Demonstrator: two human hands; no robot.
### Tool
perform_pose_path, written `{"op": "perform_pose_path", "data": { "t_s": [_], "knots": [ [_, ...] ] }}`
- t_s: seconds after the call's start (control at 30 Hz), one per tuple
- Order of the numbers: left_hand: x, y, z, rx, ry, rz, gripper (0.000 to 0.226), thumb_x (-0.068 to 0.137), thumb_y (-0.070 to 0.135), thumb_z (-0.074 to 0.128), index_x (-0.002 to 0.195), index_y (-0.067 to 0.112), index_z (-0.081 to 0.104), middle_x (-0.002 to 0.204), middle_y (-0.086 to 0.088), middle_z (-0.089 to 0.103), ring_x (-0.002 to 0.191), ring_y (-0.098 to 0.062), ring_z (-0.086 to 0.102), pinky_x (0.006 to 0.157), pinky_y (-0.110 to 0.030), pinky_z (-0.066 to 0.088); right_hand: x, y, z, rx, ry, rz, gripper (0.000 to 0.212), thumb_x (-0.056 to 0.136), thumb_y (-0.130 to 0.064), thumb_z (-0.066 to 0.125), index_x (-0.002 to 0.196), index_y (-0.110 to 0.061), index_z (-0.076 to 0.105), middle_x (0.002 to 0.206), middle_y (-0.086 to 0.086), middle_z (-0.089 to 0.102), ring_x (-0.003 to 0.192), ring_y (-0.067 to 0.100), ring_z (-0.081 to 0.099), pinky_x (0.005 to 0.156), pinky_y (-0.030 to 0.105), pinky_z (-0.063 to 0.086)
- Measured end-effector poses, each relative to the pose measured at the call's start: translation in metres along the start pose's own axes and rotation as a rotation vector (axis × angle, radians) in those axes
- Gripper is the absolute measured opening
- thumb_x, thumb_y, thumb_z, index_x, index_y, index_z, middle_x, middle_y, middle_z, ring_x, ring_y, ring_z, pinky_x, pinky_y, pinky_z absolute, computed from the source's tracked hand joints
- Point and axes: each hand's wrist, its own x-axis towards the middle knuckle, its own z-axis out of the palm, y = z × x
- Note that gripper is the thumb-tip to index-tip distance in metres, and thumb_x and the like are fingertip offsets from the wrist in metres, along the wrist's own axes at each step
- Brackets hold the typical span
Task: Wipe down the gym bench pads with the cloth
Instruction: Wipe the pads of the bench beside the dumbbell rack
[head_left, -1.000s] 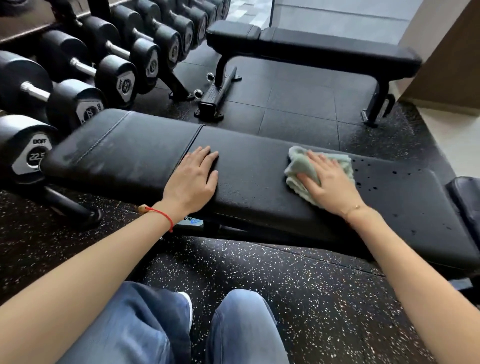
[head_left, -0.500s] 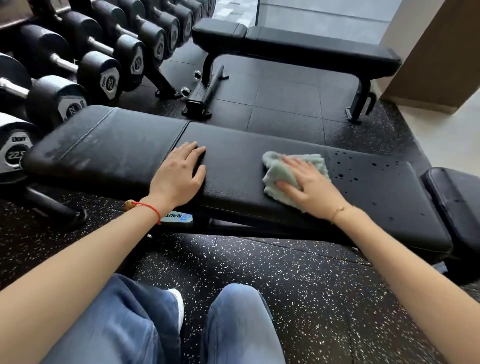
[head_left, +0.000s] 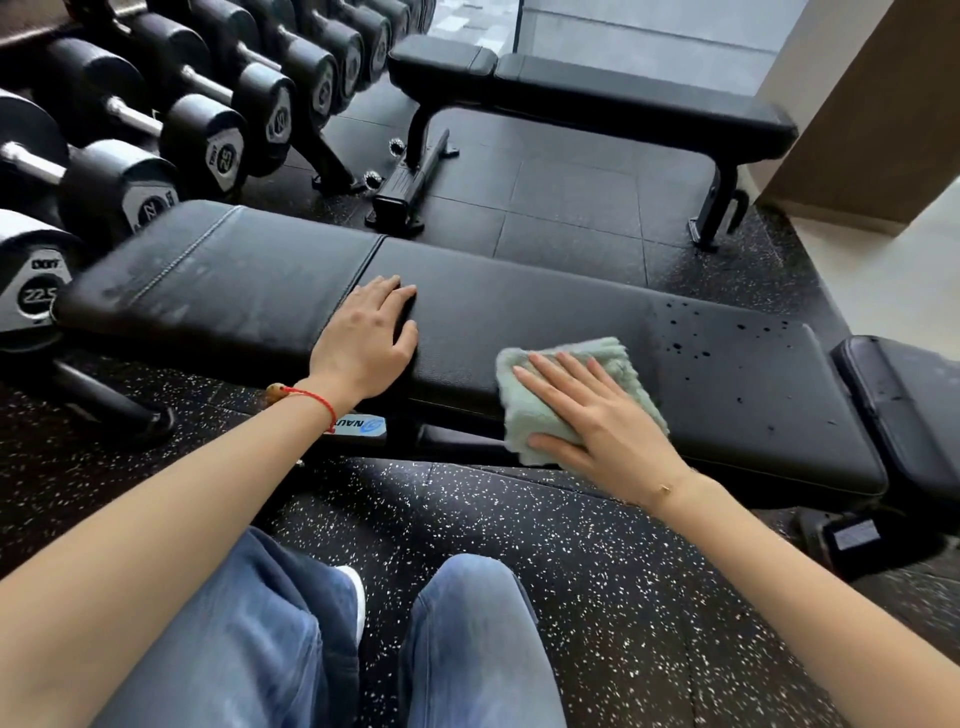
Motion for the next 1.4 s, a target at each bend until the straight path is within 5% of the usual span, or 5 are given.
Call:
{"op": "perform_pose_path", "data": {
  "t_s": [0.4,0.63,0.9,1.13,1.4],
  "knots": [
    [-0.001,0.0,-0.002,-0.022,-0.008,0.007,0.061,0.089,0.038,0.034,0.144,0.013,0.044,0.153,-0.01,0.039,0.144,-0.026,0.029,0.121,-0.037,0.016,-0.02,0.013,0.008,-0.151,0.173,0.043,0.077,0.09,-0.062,0.047,0.152,-0.018,0.032,0.157,0.003,0.032,0.147,0.021,0.026,0.118,0.045,0.026],
    [-0.001,-0.002,-0.001,-0.054,-0.022,0.012,0.061,0.09,0.037,0.035,0.146,0.013,0.042,0.154,-0.009,0.037,0.146,-0.024,0.026,0.122,-0.036,0.014,0.067,-0.045,0.037,-0.145,0.153,-0.054,0.078,0.093,-0.062,0.041,0.15,-0.009,0.034,0.156,0.01,0.034,0.146,0.024,0.028,0.119,0.042,0.024],
    [-0.001,-0.003,-0.002,-0.042,-0.021,0.012,0.061,0.091,0.039,0.033,0.147,0.015,0.041,0.155,-0.008,0.036,0.146,-0.023,0.025,0.122,-0.036,0.013,-0.021,0.017,0.007,-0.161,0.178,0.024,0.082,0.089,-0.063,0.048,0.152,-0.014,0.031,0.158,0.005,0.03,0.146,0.02,0.028,0.117,0.045,0.029],
    [-0.001,-0.003,-0.003,-0.037,-0.014,0.018,0.061,0.09,0.038,0.034,0.146,0.015,0.042,0.154,-0.008,0.037,0.146,-0.024,0.026,0.122,-0.037,0.016,0.07,-0.05,0.041,-0.144,0.203,-0.02,0.08,0.089,-0.066,0.049,0.149,-0.014,0.037,0.154,0.007,0.038,0.144,0.024,0.033,0.119,0.042,0.027],
    [0.0,-0.001,-0.002,-0.001,-0.017,0.022,0.062,0.09,0.038,0.033,0.145,0.013,0.043,0.154,-0.009,0.038,0.145,-0.025,0.027,0.122,-0.035,0.014,-0.038,0.029,0.005,-0.155,0.22,0.092,0.081,0.085,-0.064,0.054,0.15,-0.019,0.035,0.157,0.002,0.033,0.145,0.019,0.031,0.116,0.045,0.032]
  ]
}}
